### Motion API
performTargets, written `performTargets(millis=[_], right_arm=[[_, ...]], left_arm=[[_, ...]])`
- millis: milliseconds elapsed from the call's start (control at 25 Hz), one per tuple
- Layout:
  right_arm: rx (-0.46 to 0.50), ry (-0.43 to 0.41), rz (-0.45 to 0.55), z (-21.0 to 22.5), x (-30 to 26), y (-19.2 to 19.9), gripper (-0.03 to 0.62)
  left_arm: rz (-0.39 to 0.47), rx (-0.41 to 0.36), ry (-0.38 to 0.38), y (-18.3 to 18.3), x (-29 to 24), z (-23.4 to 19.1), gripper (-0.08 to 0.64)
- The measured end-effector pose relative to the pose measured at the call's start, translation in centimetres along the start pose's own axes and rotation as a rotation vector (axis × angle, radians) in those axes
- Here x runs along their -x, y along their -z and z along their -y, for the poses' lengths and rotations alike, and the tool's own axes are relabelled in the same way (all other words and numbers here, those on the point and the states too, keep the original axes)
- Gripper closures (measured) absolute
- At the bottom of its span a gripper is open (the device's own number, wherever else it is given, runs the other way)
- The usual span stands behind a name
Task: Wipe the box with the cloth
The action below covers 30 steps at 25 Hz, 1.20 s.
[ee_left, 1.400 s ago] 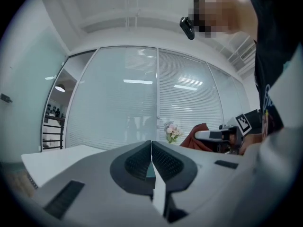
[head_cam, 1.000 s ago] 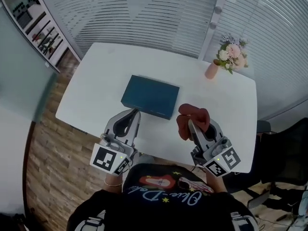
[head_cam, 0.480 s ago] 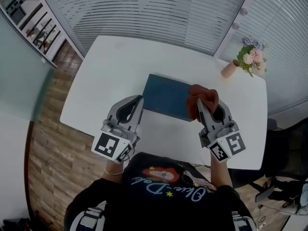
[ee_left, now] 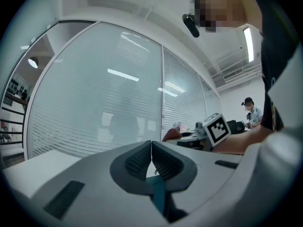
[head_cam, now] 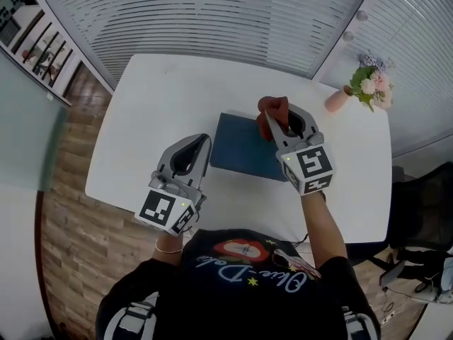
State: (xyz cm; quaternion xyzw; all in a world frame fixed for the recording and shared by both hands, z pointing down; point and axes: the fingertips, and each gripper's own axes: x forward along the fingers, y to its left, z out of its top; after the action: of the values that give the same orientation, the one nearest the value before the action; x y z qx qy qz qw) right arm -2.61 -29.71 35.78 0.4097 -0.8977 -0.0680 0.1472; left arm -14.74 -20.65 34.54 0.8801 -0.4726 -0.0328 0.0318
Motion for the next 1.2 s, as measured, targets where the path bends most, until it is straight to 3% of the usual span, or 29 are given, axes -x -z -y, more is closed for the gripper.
performTargets(millis=[200, 480, 720, 960, 1200], right_arm=[[0.177, -0.107, -0.145, -3.1, -5.3, 2.6, 0.537], [0.103, -0.306, -0.247, -8.4, -10.4, 4.2, 0.537], [0.157, -0.416, -0.374, -11.8, -12.8, 6.2, 0.537], [0.230, -0.442, -0.443, -12.8, -12.5, 8.0, 0.537], [0.199, -0.433, -0.488, -11.4, -11.6, 9.0, 0.538]], left_arm=[[-0.005, 0.028, 0.017, 0.7, -0.8, -1.7, 0.555], [-0.007, 0.066, 0.008, 1.5, -0.8, -3.5, 0.555], [-0.012, 0.090, -0.010, 2.1, 0.1, -5.0, 0.555], [-0.006, 0.094, -0.008, 2.0, -0.1, -4.9, 0.555], [-0.012, 0.096, 0.018, 2.3, -0.8, -3.6, 0.555]])
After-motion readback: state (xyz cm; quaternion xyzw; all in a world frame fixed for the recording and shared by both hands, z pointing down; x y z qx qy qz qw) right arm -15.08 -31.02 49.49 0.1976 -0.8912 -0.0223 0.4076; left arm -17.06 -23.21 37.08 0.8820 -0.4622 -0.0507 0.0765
